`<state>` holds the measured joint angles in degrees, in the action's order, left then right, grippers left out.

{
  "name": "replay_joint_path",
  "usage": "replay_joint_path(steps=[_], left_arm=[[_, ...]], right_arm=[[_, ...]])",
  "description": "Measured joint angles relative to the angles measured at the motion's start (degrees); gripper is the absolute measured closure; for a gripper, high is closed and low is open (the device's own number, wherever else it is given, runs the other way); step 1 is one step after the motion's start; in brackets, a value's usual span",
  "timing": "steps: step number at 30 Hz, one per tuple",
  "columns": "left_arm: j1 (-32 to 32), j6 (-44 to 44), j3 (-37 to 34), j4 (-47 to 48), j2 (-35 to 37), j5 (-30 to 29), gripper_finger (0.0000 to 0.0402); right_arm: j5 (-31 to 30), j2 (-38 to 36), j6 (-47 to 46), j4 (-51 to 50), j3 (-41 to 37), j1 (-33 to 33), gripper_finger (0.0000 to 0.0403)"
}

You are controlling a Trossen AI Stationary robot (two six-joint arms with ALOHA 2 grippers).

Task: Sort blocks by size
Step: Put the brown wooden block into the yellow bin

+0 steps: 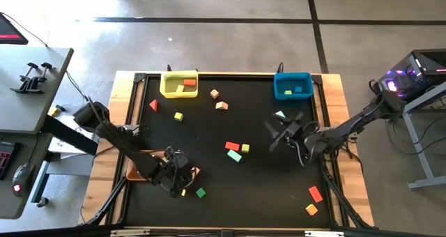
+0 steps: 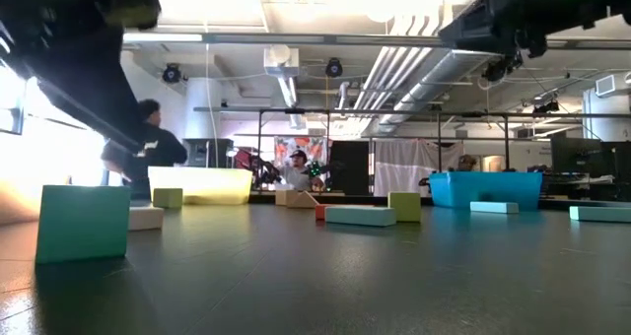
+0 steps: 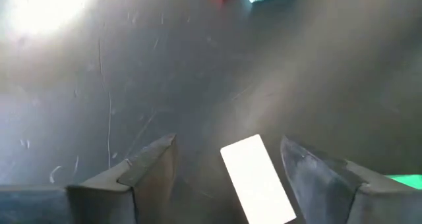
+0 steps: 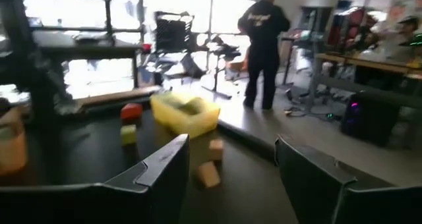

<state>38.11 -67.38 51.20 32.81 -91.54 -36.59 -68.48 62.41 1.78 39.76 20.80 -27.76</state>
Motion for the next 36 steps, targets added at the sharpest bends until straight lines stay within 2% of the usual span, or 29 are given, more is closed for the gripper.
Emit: replay_joint_path(steps=[3,6,8,10,16,21,30,36], left_arm=[[-1.4,-0.9,-2.2,-3.8,-1.3,3.7,0.012],[-3.3,-1.3,-5.2,-8.7,-2.5,7.2,0.0111],[-4.6,-1.3,-7.0,-11.2,-2.7,6.8,0.0111],[-5.5,-0.2,-7.9,-12.3,-2.7,6.5,0.0111],[-8.1,4.5,-8.0,-13.4,-2.9,6.9,0.011],[-8.9,7.9,-5.2,-12.4,-3.2,8.2,0.011],[-6.1,10.5,1.7,-1.8,-3.1,8.2,0.011],[-4.5,10.9,0.3,-3.6,-3.0,13.3,0.011]], right_arm=[[4.6,-0.4,-6.5,-8.1,0.0,-0.6,0.0185],[12.1,0.0,-13.7,-15.1,0.0,-0.5,0.0185],[16.0,0.5,-18.2,-18.3,0.0,-0.3,0.0185],[17.4,1.3,-21.4,-20.3,0.0,-0.3,0.0185],[17.5,3.7,-25.0,-21.2,0.0,-0.2,0.0185],[17.3,4.5,-26.8,-21.2,0.0,-0.2,0.0185],[16.5,4.5,-26.8,-21.1,0.0,-0.2,0.0185],[16.4,4.5,-26.8,-21.1,0.0,-0.2,0.0185]])
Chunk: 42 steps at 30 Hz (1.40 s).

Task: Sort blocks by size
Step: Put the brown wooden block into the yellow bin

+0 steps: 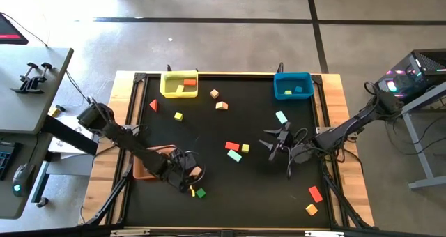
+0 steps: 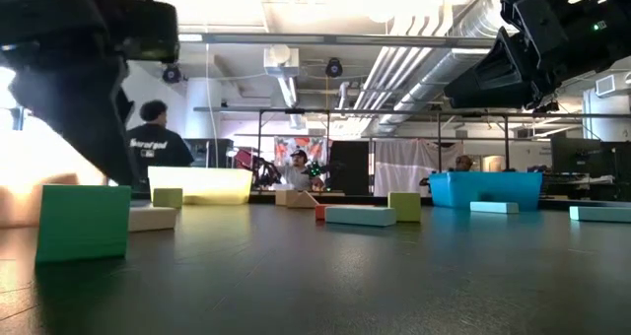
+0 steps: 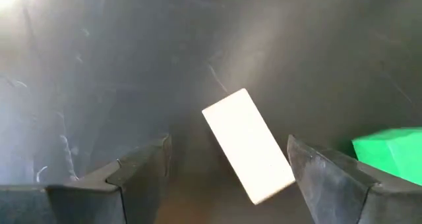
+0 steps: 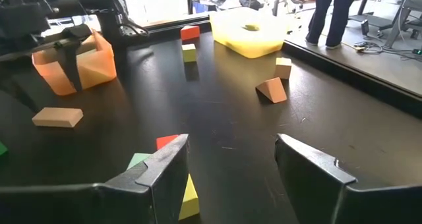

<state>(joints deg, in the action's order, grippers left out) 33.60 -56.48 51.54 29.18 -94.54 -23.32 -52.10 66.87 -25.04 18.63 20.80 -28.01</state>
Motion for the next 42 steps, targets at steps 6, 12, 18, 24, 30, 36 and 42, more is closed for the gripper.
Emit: replay_joint_path(steps=[6,12,18,24,30,36,42], left_arm=[[-1.4,-0.3,-3.1,-6.3,0.3,1.7,0.011],[-2.4,1.1,-3.4,-7.9,0.1,5.1,0.011],[-2.4,2.4,-1.2,-5.5,0.0,4.3,0.011],[-1.6,6.7,5.6,5.8,0.0,2.8,0.011],[-1.5,-5.5,13.0,31.9,0.0,3.4,0.011],[-1.5,-12.3,13.0,40.7,0.0,11.8,0.011],[-0.6,-12.3,12.9,40.2,0.0,20.5,0.011]], right_arm=[[-0.2,0.0,0.0,0.0,0.0,0.0,0.0185],[-0.2,0.0,0.0,0.0,0.0,0.0,0.0185],[-0.2,0.0,0.0,0.0,0.0,0.0,0.0185],[-0.2,0.0,0.0,0.0,0.0,0.0,0.0185],[-0.2,0.0,-0.2,0.0,0.0,0.0,0.0185],[-0.2,0.0,-0.1,0.0,0.0,0.0,0.0185],[-0.2,0.0,0.0,-0.2,0.0,0.0,0.0185]])
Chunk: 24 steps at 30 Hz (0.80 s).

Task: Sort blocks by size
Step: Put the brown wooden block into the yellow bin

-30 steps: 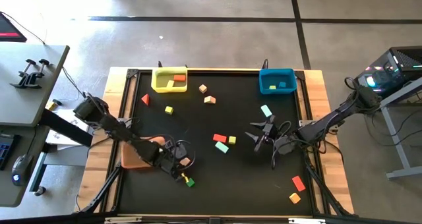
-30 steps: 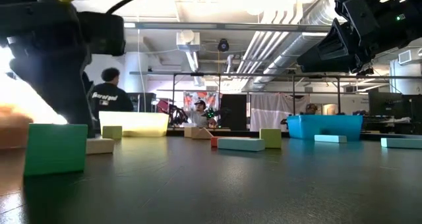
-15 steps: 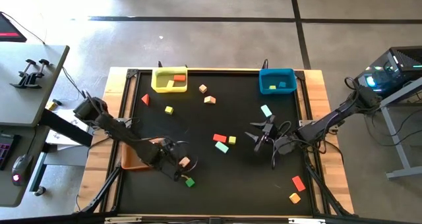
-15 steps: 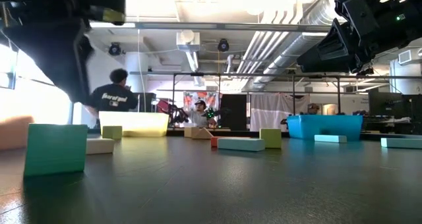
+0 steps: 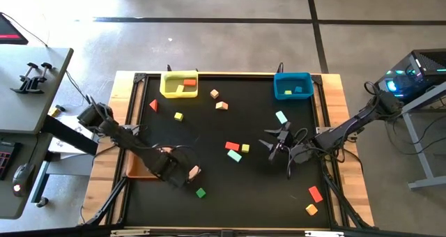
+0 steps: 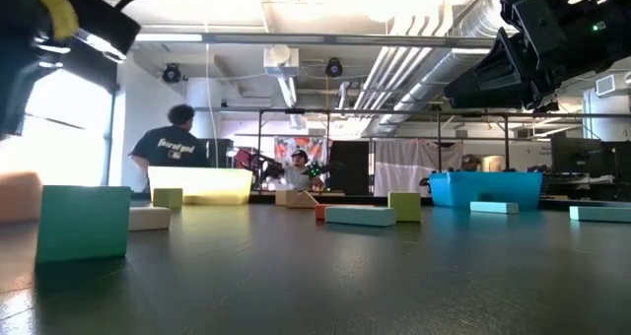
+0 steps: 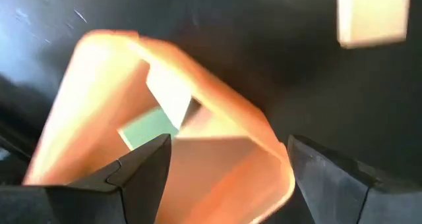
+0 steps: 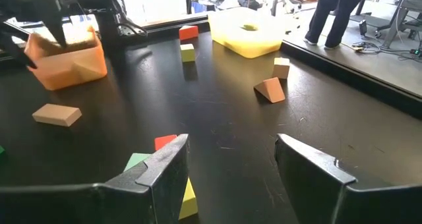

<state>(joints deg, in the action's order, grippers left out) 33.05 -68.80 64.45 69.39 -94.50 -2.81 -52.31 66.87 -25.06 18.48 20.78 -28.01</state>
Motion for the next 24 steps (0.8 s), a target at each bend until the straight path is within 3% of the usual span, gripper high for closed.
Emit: replay_joint_path(steps=[7,13,18,24], left_arm=[[1.8,-0.6,1.8,1.5,0.0,2.3,0.011],[1.3,2.6,6.7,2.0,0.0,-7.6,0.011],[-2.0,11.6,5.0,-11.0,0.0,-11.0,0.011],[-8.9,16.4,-4.1,-31.5,0.0,-2.4,0.011]], right_arm=[[0.0,0.0,0.0,0.0,0.0,0.0,0.0185],[-0.6,0.0,0.0,0.0,0.0,0.0,0.0185],[-1.1,0.0,0.0,0.0,0.0,0.0,0.0185],[-1.1,0.0,0.0,0.0,0.0,0.0,0.0185]])
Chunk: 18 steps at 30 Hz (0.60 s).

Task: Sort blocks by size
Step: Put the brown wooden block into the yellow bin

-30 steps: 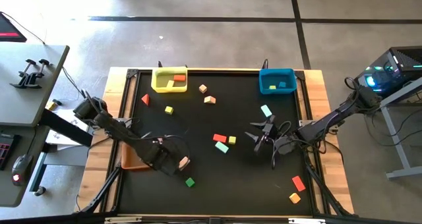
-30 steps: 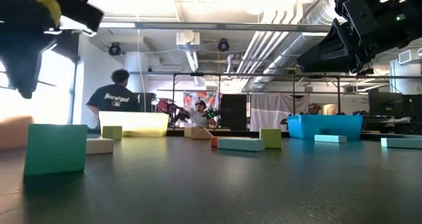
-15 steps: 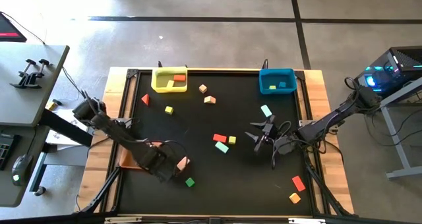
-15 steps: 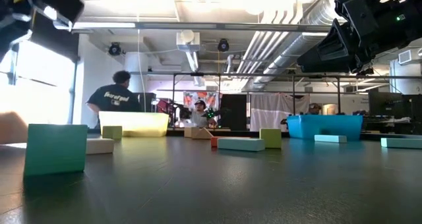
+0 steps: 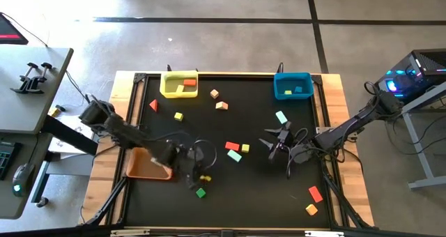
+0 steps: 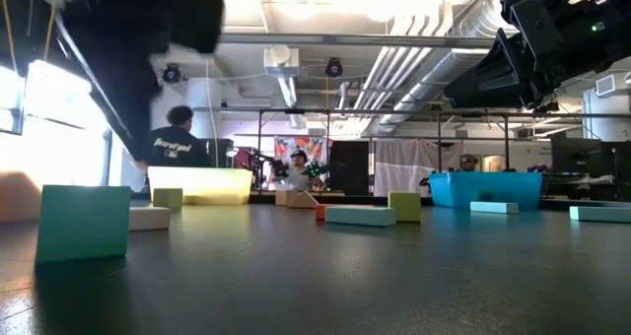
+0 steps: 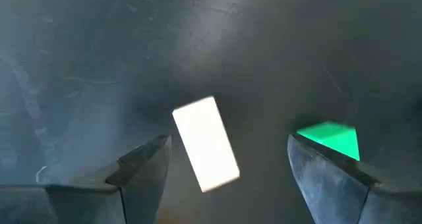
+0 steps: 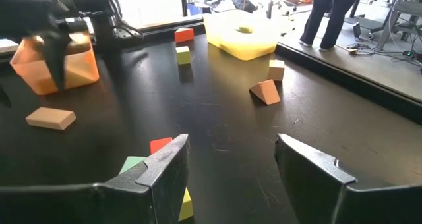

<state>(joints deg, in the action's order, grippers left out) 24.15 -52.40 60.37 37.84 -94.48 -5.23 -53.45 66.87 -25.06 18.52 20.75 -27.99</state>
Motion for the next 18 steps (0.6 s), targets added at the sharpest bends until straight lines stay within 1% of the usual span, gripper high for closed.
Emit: replay_joint_path(steps=[3,8,13,18], left_arm=[[-2.9,-1.1,-4.3,-4.3,0.0,3.8,0.011],[-4.8,-1.2,-8.1,-7.1,0.0,5.9,0.011],[-4.9,-1.0,-9.0,-11.5,-0.4,6.2,0.0111],[-4.4,1.7,-8.6,-12.2,-4.0,6.3,0.0124]], right_arm=[[0.0,0.0,0.0,0.0,0.0,0.0,0.0185],[0.0,0.0,0.0,0.0,0.0,0.0,0.0185],[0.0,0.0,0.0,0.0,0.0,0.0,0.0185],[0.0,0.0,-0.4,0.1,0.0,0.0,0.0185]])
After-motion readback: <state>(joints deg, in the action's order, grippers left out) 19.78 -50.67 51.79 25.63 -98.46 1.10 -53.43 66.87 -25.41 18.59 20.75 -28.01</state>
